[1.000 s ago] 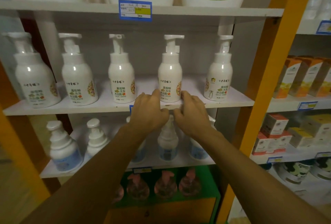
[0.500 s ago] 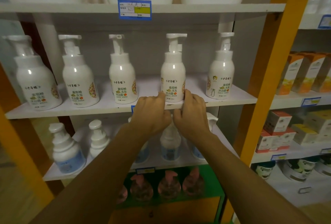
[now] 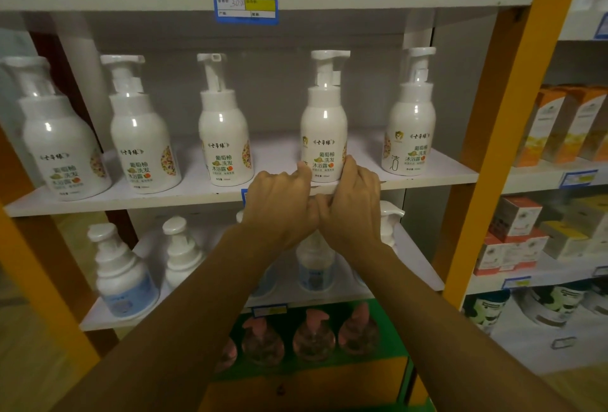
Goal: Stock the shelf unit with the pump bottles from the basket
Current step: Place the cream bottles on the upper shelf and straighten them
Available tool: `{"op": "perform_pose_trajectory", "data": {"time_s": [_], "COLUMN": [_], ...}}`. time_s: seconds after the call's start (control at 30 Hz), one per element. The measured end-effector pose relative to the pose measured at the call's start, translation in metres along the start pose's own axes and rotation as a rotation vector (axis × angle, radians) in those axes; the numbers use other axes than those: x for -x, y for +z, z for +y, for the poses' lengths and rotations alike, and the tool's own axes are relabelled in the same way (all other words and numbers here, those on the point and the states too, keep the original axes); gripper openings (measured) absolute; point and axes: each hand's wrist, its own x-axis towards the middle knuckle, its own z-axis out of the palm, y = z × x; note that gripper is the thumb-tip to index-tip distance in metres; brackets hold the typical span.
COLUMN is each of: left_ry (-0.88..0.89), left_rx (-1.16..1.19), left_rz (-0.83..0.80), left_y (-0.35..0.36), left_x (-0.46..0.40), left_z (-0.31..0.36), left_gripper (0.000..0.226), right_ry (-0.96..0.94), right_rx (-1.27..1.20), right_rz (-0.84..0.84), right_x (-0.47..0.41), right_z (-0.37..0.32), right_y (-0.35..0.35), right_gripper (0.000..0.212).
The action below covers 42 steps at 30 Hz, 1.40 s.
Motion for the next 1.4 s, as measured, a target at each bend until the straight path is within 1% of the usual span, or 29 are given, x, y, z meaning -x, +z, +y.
{"op": "perform_pose_trajectory", "data": {"time_s": [0.17, 0.5, 0.63, 0.73, 0.87, 0.93, 1.0, 1.03, 1.1, 1.13, 1.2, 1.23, 1.27, 1.3, 1.37, 1.4], "left_ry": [-0.002, 0.000, 0.010, 0.022, 0.027, -0.002, -0.055, -0.093, -0.230, -0.331, -0.518, -0.571, -0.592, -0.590, -0.573, -0.562], "left_rx": [-0.038, -0.024, -0.035, 0.047, 0.415, 0.444, 0.422, 0.422, 0.473, 0.514, 0.574, 0.588, 0.593, 0.594, 0.599, 0.616], "left_rz": [-0.006, 0.005, 0.003, 0.008, 0.083, 0.207, 0.344, 0.398, 0.451, 0.442, 0.349, 0.279, 0.211, 0.148, 0.008, -0.051], "left_y": [0.001, 0.005, 0.007, 0.006, 0.006, 0.005, 0.002, 0.000, -0.005, -0.009, -0.014, -0.016, -0.017, -0.018, -0.018, -0.020], "left_x": [0.001, 0.002, 0.002, 0.001, 0.014, 0.027, 0.039, 0.045, 0.053, 0.055, 0.055, 0.053, 0.051, 0.047, 0.038, 0.034], "left_z": [0.000, -0.003, -0.001, -0.007, -0.021, -0.031, -0.048, -0.056, -0.072, -0.078, -0.089, -0.094, -0.099, -0.102, -0.108, -0.109], "left_gripper": [0.052, 0.052, 0.053, 0.049, 0.048, 0.044, 0.037, 0.034, 0.029, 0.029, 0.034, 0.038, 0.039, 0.035, 0.020, 0.018], "right_ry": [-0.010, -0.030, -0.019, -0.016, -0.035, -0.082, -0.211, -0.279, -0.360, -0.350, -0.222, -0.142, -0.071, -0.020, 0.022, 0.039], "right_rx": [0.006, 0.005, 0.022, 0.018, 0.040, 0.035, -0.040, -0.103, -0.225, -0.281, -0.358, -0.369, -0.361, -0.339, -0.258, -0.234], "right_rz": [0.013, 0.080, 0.079, 0.055, 0.036, 0.091, 0.143, 0.135, 0.049, -0.022, -0.178, -0.249, -0.318, -0.393, -0.523, -0.564], "right_x": [-0.001, 0.000, 0.001, -0.001, 0.008, 0.018, 0.027, 0.030, 0.029, 0.026, 0.014, 0.007, -0.001, -0.009, -0.020, -0.023], "right_z": [0.004, 0.006, 0.004, 0.001, -0.003, -0.008, -0.019, -0.027, -0.050, -0.064, -0.086, -0.094, -0.099, -0.100, -0.099, -0.097], "right_y": [0.005, 0.011, 0.010, 0.006, -0.008, -0.019, -0.029, -0.032, -0.034, -0.034, -0.032, -0.029, -0.026, -0.022, -0.016, -0.014], "right_gripper": [0.063, 0.071, 0.072, 0.070, 0.074, 0.071, 0.062, 0.058, 0.050, 0.049, 0.053, 0.055, 0.058, 0.059, 0.064, 0.066]}}
